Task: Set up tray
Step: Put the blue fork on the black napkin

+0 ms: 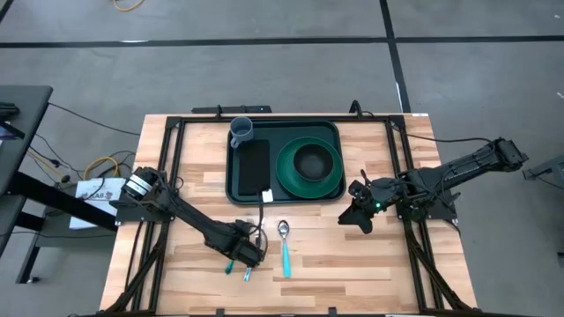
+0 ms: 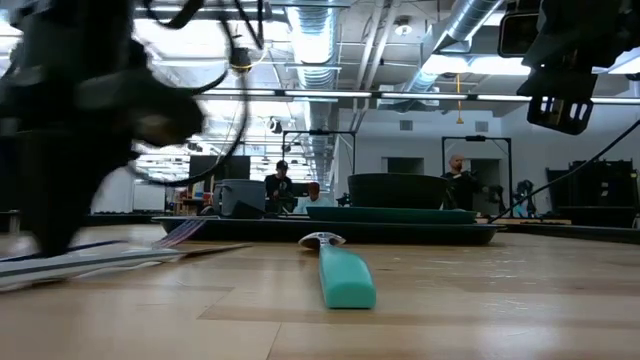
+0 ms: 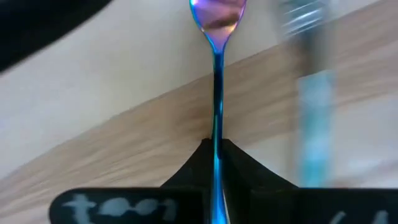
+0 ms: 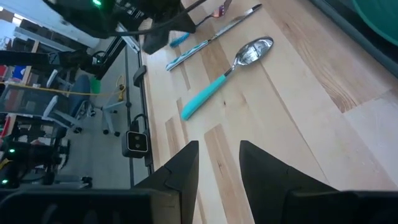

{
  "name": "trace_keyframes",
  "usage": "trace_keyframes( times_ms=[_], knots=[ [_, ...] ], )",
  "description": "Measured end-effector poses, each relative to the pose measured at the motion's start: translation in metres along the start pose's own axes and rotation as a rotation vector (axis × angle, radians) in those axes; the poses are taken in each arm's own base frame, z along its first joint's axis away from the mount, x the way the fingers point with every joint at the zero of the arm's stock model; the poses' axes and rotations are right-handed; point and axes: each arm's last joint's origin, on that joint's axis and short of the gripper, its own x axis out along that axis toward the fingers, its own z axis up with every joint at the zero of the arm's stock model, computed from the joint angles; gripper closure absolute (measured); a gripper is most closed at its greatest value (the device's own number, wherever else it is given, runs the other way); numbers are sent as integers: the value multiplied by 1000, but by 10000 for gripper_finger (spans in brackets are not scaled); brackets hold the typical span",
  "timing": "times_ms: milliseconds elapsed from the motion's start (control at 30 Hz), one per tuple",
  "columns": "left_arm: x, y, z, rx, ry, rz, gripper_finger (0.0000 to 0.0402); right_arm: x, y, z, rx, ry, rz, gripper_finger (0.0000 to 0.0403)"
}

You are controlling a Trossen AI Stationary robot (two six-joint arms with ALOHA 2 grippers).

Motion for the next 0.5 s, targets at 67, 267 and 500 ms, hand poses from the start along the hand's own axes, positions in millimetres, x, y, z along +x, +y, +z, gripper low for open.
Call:
trace_keyframes(
  times_ms=[67, 267, 500],
  knots=[
    [-7, -6, 1, -10, -10, -38, 401, 0, 0, 0, 0, 0, 0, 294],
    [-18, -14, 0, -92, -31, -75, 401, 0, 0, -1, -35, 24, 15, 294],
    [-32, -15, 8, -161, -119, -26, 401, 0, 1, -1, -66, 36, 27, 294]
  ],
)
